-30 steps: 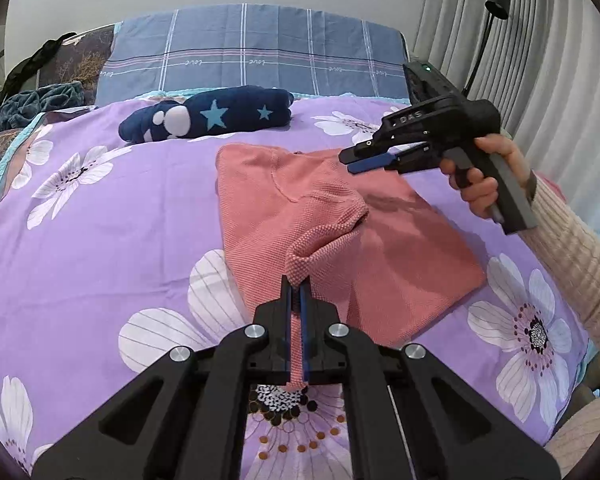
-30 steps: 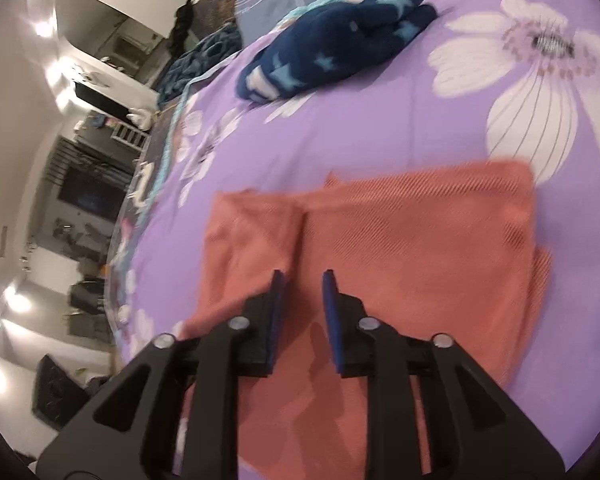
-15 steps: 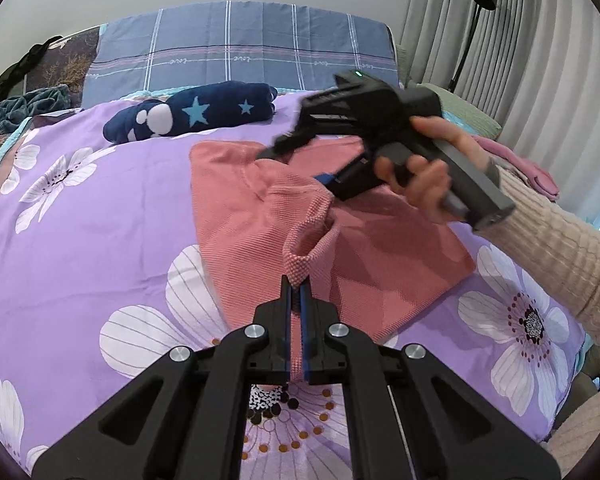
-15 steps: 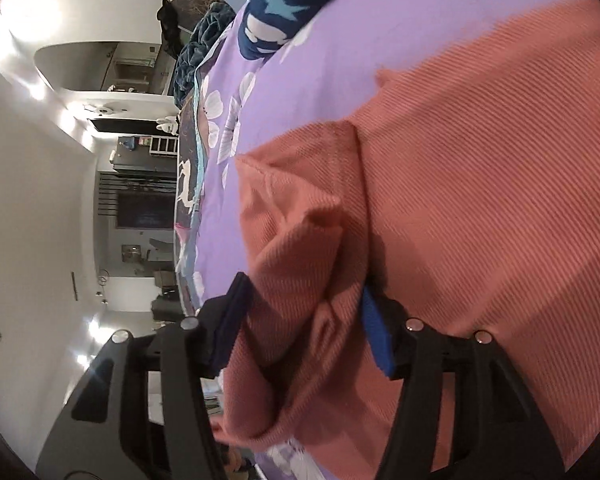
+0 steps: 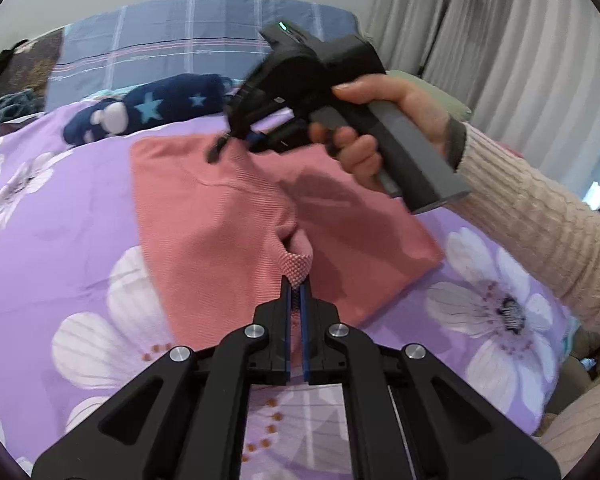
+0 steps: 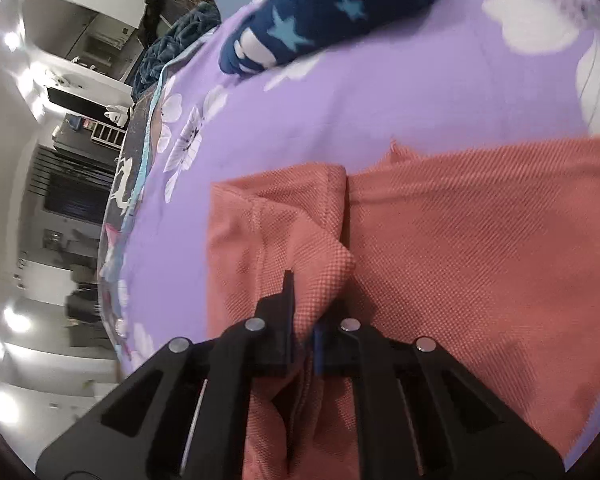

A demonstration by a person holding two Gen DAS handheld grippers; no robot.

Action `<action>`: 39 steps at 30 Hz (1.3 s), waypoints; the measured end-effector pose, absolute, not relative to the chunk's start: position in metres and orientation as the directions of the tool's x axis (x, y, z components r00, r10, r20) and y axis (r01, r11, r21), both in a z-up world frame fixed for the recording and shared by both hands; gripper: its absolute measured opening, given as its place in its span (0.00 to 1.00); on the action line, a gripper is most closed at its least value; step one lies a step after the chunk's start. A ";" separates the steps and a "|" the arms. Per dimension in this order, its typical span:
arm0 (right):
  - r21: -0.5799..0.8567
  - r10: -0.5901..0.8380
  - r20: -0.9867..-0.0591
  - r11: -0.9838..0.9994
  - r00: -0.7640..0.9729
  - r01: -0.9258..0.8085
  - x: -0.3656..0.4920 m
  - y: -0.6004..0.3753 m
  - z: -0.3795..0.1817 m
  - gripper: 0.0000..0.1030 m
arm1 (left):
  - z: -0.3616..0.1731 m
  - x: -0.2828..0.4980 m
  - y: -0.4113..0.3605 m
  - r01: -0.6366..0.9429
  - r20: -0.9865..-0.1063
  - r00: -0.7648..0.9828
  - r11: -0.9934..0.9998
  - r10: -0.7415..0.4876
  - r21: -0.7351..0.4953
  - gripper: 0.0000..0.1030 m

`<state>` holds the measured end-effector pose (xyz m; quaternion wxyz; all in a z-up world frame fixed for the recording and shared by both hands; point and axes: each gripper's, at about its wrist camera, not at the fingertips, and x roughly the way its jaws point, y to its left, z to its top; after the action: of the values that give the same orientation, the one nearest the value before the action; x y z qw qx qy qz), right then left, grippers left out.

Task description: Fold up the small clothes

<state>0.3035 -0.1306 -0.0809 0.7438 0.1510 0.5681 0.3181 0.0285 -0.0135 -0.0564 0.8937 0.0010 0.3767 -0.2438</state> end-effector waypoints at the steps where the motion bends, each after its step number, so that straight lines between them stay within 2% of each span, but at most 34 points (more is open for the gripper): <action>1: 0.566 0.638 -0.749 0.756 0.177 -0.330 0.300 -0.133 -0.074 0.07 | -0.055 0.029 -0.017 0.451 -0.673 0.589 0.873 -0.448 -0.187 0.03; 6: 0.436 0.578 -0.757 0.794 0.304 -0.423 0.284 -0.156 -0.026 0.07 | -0.038 0.034 -0.057 0.569 -0.645 0.559 0.807 -0.521 -0.159 0.03; 13: 0.360 0.511 -0.771 0.842 0.380 -0.402 0.284 -0.211 -0.004 0.07 | -0.032 0.048 -0.120 0.689 -0.632 0.501 0.714 -0.592 -0.123 0.03; 19: 0.355 0.470 -0.788 0.874 0.397 -0.332 0.288 -0.245 -0.026 0.07 | -0.048 0.059 -0.153 0.724 -0.668 0.439 0.677 -0.601 -0.133 0.03; 27: 0.375 0.447 -0.819 0.891 0.360 -0.255 0.297 -0.264 -0.073 0.09 | -0.083 0.068 -0.173 0.731 -0.748 0.390 0.674 -0.537 -0.103 0.03; 33: 0.405 0.449 -0.817 0.893 0.361 -0.196 0.299 -0.279 -0.085 0.24 | -0.083 0.055 -0.174 0.750 -0.765 0.390 0.659 -0.512 -0.058 0.04; 35: 0.403 0.442 -0.816 0.897 0.372 -0.182 0.293 -0.287 -0.083 0.30 | -0.076 0.047 -0.164 0.754 -0.762 0.402 0.656 -0.507 -0.039 0.25; 36: 0.405 0.445 -0.812 0.896 0.378 -0.185 0.287 -0.291 -0.081 0.31 | -0.074 0.041 -0.159 0.748 -0.753 0.421 0.663 -0.505 -0.026 0.45; 37: 0.403 0.447 -0.808 0.895 0.384 -0.192 0.281 -0.295 -0.078 0.31 | -0.070 0.034 -0.148 0.739 -0.737 0.449 0.674 -0.504 -0.011 0.50; 39: 0.396 0.447 -0.803 0.895 0.394 -0.207 0.267 -0.303 -0.075 0.31 | -0.066 0.027 -0.131 0.726 -0.728 0.473 0.688 -0.497 0.003 0.52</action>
<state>0.2671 -0.3026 -0.0753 0.8266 0.1166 0.5139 0.1978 0.0268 -0.1307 -0.0663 0.8435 0.1578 0.3637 -0.3624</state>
